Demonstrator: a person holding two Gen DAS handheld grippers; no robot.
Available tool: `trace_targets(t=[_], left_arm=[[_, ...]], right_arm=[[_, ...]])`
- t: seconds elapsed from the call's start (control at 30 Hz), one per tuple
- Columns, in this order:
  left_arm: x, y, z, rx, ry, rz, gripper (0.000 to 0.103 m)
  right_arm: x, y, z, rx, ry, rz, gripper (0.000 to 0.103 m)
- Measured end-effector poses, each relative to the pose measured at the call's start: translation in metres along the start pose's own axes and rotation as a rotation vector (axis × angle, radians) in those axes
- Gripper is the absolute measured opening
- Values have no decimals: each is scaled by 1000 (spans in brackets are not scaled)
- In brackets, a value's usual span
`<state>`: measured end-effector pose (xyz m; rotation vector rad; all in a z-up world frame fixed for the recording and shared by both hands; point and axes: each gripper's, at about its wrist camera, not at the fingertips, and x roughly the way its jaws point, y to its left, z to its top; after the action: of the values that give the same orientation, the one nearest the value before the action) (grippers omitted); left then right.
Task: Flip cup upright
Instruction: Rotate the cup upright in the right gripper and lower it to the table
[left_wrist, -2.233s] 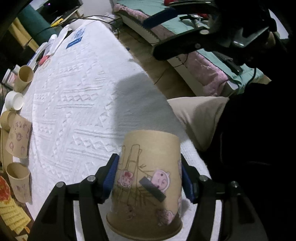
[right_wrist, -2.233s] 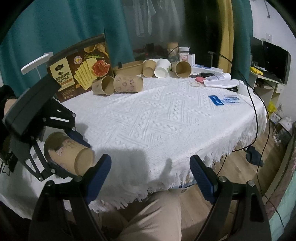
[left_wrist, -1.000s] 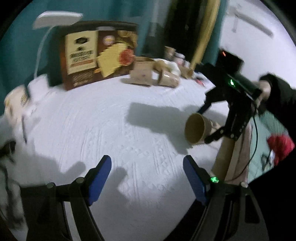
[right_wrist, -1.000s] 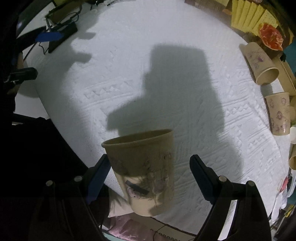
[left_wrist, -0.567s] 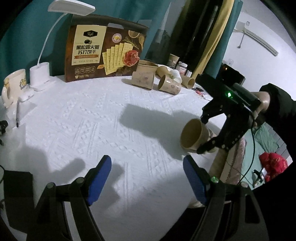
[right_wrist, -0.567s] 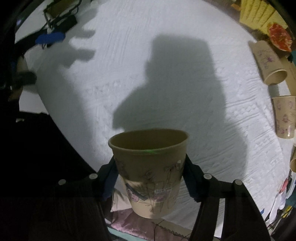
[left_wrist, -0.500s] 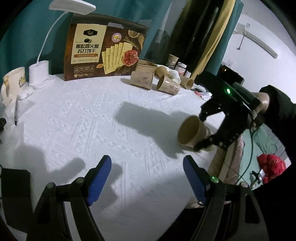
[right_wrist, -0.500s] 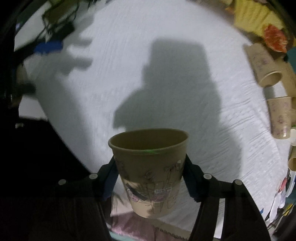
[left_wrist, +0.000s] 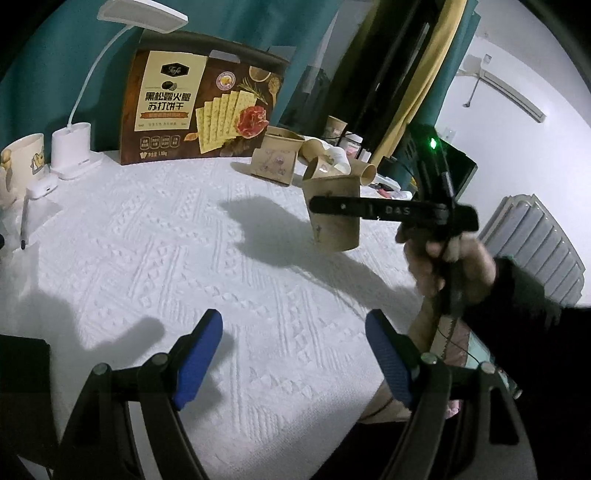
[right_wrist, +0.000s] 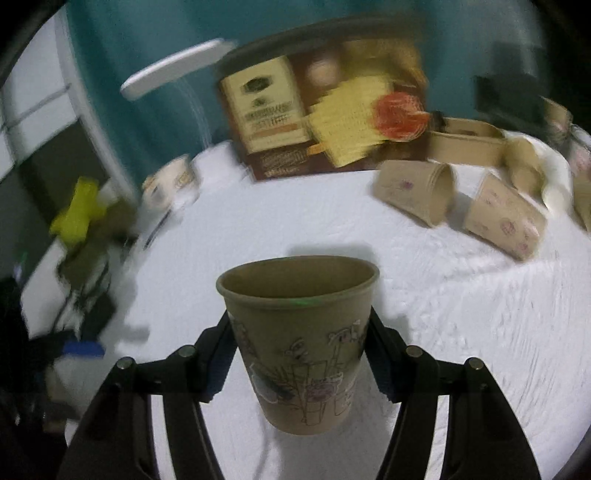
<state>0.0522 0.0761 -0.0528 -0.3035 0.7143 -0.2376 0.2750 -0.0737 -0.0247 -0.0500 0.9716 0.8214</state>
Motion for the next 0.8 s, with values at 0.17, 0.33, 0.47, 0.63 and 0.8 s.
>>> trace_targets(t=[0.17,0.33,0.47,0.63,0.8], left_arm=[[-2,3,4,-12,-13,9,80],[5,5,6,-26,0,10,80],[9,3,7,-30,3,6,80],[16,-1,8,-26,13,15,80],[23,-4,8,-23,27,16,80]], right_arm=[[-9,1,-13,23,-90,-76,61],[-20,7,-29,-13,-135,-143,61],[-25,9,-42,-24,-154,-171,61],[-32,12,-52,-28,-167,-185,62],[-37,14,-62,-28,-171,-192,62]])
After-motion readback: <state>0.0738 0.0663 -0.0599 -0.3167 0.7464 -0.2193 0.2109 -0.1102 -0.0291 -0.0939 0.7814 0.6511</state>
